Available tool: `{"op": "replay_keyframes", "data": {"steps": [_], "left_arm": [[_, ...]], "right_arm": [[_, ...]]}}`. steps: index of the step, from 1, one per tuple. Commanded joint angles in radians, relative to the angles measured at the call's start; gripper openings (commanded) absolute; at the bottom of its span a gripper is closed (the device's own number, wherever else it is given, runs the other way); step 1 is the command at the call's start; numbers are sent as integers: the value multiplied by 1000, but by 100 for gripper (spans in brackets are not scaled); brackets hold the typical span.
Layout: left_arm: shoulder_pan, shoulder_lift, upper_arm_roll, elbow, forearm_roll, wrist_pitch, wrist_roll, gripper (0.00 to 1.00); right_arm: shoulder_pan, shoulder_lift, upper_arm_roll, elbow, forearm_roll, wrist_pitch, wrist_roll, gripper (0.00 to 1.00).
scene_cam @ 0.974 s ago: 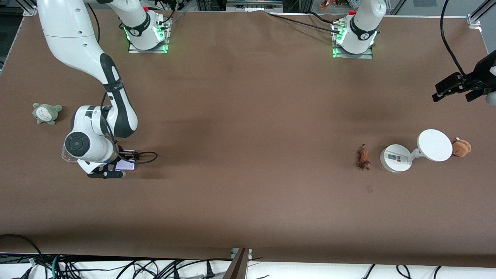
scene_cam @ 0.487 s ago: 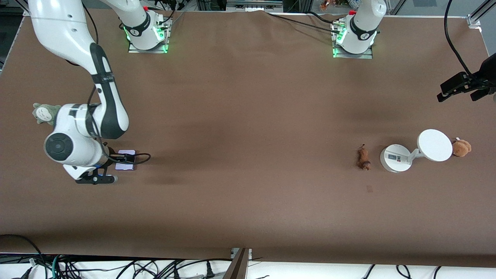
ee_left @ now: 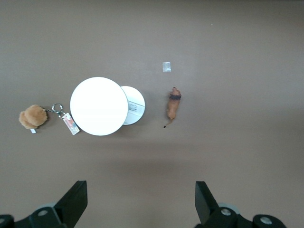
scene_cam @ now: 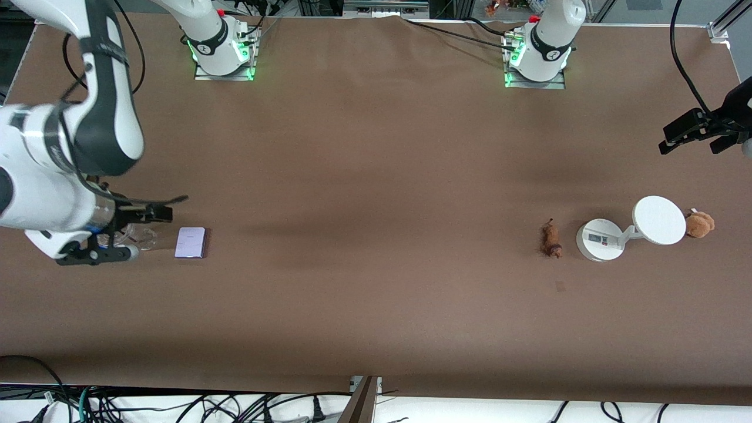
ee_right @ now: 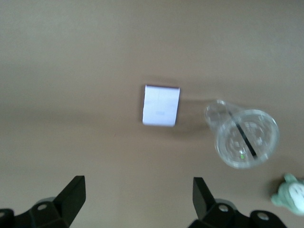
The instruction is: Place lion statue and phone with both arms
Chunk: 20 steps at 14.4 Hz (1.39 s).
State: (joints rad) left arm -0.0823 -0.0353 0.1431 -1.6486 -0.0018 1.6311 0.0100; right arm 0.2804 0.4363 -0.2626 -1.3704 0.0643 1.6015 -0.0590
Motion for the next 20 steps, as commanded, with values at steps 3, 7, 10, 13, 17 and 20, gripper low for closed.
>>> {"op": "replay_keyframes", "data": {"steps": [3, 7, 10, 13, 17, 20], "left_arm": [[1, 9, -34, 24, 48, -11, 10, 100], [9, 9, -33, 24, 46, -11, 10, 100], [12, 11, -33, 24, 46, -11, 10, 100], [13, 11, -30, 24, 40, -11, 10, 100], [13, 11, -28, 24, 40, -11, 10, 100], [13, 11, -28, 24, 40, -11, 10, 100]], "right_arm": [[-76, -253, 129, -137, -24, -115, -12, 100], [-139, -327, 204, -173, -108, -153, -19, 100], [-135, -370, 235, -139, -176, -143, -24, 100], [-136, -399, 235, -161, -138, -179, -13, 100], [-138, -404, 202, -162, -83, -227, -8, 100], [-135, -400, 194, -157, -77, -238, -12, 100]]}}
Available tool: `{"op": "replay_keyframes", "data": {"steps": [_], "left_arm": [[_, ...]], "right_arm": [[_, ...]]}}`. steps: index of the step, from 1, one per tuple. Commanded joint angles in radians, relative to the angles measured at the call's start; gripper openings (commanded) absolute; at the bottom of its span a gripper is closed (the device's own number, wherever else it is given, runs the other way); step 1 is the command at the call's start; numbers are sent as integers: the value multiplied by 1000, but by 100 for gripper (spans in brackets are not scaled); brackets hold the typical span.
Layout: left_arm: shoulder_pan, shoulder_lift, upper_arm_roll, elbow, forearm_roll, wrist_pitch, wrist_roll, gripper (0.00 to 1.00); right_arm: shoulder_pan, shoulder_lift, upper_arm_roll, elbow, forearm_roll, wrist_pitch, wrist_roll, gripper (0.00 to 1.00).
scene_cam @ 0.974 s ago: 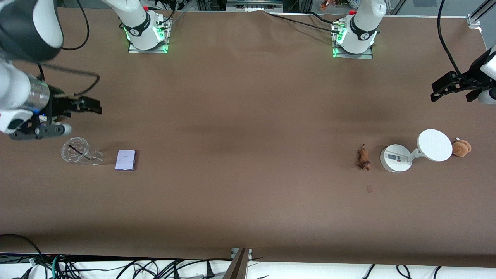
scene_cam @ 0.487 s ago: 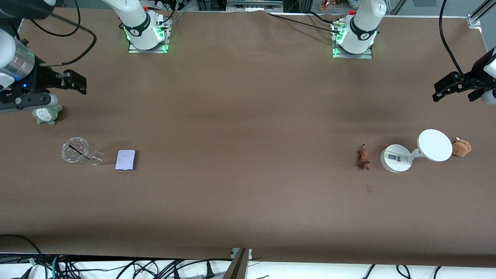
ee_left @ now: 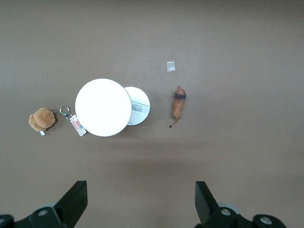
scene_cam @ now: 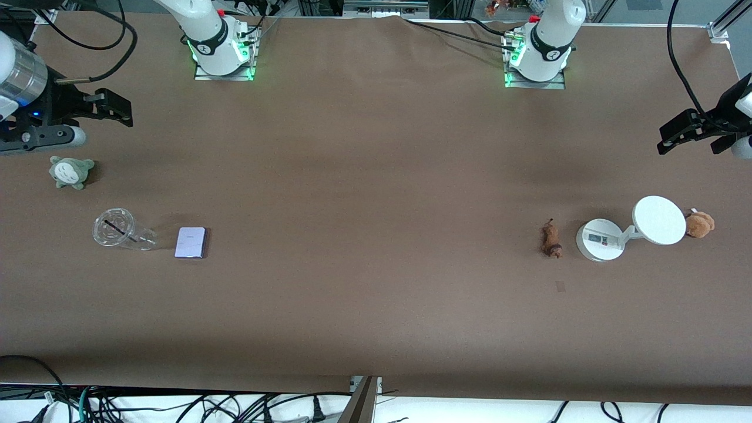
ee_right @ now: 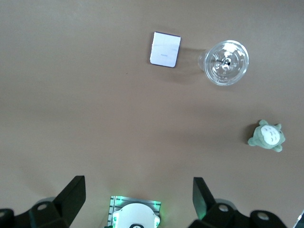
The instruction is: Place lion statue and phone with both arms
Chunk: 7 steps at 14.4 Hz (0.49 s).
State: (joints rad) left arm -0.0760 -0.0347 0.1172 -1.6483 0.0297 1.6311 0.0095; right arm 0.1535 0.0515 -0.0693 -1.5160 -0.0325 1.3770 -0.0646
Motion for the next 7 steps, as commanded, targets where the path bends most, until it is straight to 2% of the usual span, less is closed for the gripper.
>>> {"op": "replay_keyframes", "data": {"steps": [1, 7], "left_arm": [[7, 10, -2, 24, 9, -11, 10, 100], [7, 10, -2, 24, 6, -11, 10, 100]], "right_arm": [[-8, -10, 0, -6, 20, -13, -4, 100], [-17, 5, -1, 16, 19, -12, -15, 100]]}}
